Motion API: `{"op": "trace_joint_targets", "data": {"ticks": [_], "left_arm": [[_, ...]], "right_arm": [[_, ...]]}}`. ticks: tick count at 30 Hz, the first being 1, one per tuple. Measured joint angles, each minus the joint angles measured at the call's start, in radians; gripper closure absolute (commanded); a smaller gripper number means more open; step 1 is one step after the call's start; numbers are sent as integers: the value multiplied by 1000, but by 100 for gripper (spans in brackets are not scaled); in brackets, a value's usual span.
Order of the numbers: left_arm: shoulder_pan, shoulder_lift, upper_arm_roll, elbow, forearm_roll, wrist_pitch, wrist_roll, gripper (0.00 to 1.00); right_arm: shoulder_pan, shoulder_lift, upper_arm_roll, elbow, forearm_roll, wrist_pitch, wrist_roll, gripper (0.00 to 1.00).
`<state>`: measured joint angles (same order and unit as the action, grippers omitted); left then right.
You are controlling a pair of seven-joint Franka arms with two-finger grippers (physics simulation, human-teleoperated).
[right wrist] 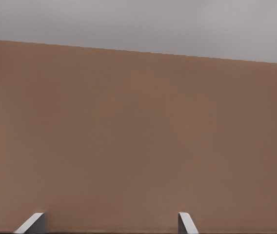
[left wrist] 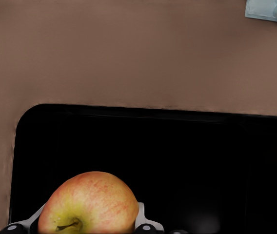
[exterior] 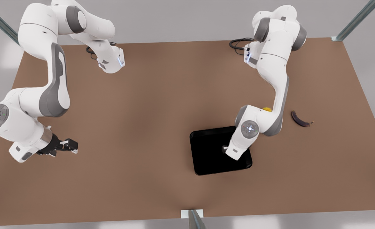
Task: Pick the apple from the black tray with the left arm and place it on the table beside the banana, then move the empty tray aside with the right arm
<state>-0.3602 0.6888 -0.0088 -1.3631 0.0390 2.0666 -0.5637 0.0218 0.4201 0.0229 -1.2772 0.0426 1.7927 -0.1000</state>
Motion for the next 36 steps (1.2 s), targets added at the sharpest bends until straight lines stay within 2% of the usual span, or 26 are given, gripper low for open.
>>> {"op": "trace_joint_targets", "data": {"ticks": [3, 7, 11, 16, 17, 18, 22, 24, 27, 29, 32, 36], "left_arm": [[126, -45, 13, 0, 1, -98, 74, 28], [212, -37, 65, -18, 3, -151, 202, 28], [265, -2, 70, -92, 3, -113, 326, 28], [312, 19, 74, -171, 19, -32, 454, 28], [315, 15, 79, -200, 21, -7, 477, 20], [317, 8, 83, -232, 20, 20, 500, 0], [318, 0, 90, -266, 17, 96, 579, 0], [318, -50, 89, -257, 7, 102, 609, 0], [300, -260, 71, -37, -77, -94, 617, 0], [297, -377, 62, 20, -102, -233, 614, 0], [290, -407, 26, 37, -119, -369, 601, 0], [233, -376, 16, 48, -98, -461, 584, 0]], "right_arm": [[220, 57, 13, 71, -23, -40, 36, 0], [409, 152, 23, 164, -36, -62, 113, 0], [441, 286, 91, 245, -36, 0, 255, 0], [489, 452, 109, 365, -37, 119, 438, 1], [499, 470, 112, 377, -38, 145, 472, 1], [509, 490, 114, 384, -38, 172, 506, 1], [537, 559, 118, 391, -40, 264, 624, 1], [540, 590, 118, 395, -42, 301, 674, 1], [546, 634, 119, 405, -44, 346, 739, 1], [548, 665, 117, 420, -45, 374, 776, 1], [552, 693, 116, 424, -47, 420, 824, 1], [563, 726, 117, 433, -48, 476, 877, 1]]}}
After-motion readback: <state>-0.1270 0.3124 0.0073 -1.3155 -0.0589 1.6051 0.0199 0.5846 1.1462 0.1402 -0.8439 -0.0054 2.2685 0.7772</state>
